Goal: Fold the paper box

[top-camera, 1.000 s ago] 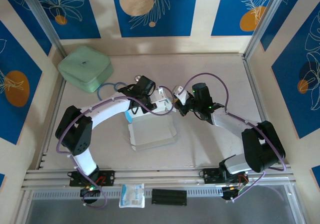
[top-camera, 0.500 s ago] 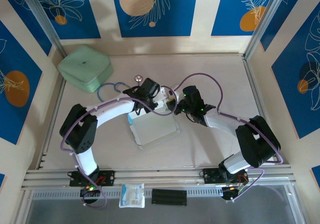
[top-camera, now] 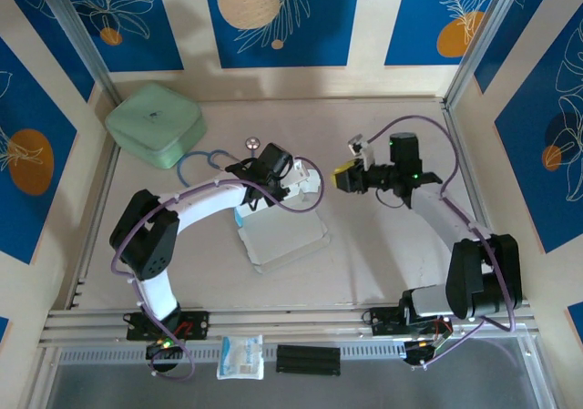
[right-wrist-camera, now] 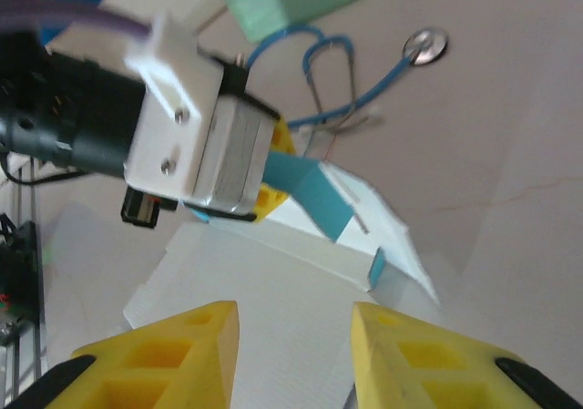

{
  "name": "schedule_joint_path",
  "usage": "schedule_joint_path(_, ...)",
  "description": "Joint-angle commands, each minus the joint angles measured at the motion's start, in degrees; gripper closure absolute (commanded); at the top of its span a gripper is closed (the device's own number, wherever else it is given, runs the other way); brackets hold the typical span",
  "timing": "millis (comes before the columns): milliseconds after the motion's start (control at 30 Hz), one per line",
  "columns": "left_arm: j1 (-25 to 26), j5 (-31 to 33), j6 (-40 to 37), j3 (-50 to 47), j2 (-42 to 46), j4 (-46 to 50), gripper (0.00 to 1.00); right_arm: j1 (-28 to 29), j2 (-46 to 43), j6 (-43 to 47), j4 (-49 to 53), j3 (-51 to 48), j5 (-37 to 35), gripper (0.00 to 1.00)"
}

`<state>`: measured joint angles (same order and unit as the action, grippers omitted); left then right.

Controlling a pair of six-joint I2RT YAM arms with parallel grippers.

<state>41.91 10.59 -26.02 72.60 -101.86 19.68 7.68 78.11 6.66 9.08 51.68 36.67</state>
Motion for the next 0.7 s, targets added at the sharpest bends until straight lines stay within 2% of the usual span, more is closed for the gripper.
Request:
schedule_joint_path(0,0.50,-0.92,-0.83,-1.23,-1.34,-1.13,0.73,-2.77,1.06,3.06,7.44,3.99,0.97,0.63)
schedule_joint_path(133,0.45,-1.09,-1.40,-1.65,-1.14,-1.54,0.73,-2.21,9.60,1.10,13.33,13.22,-9.35,0.67)
schedule_joint_path(333,0.57,-1.51,-1.86,-1.92,-0.72,-1.86,0.73,3.35,21.82,7.22,15.40,21.42,-15.81,0.68)
schedule_joint_path(533,0.62,-1.19,-2.08,-2.28,-0.27,-1.75,0.73,4.21,28.77,6.67,15.90,25.98,-16.64,0.68)
schedule_joint_path(667,0.67,-1.27,-1.93,-2.44,-0.35,-1.88,0.73,4.75,29.65,11.37,16.79,25.80,-12.45,0.68)
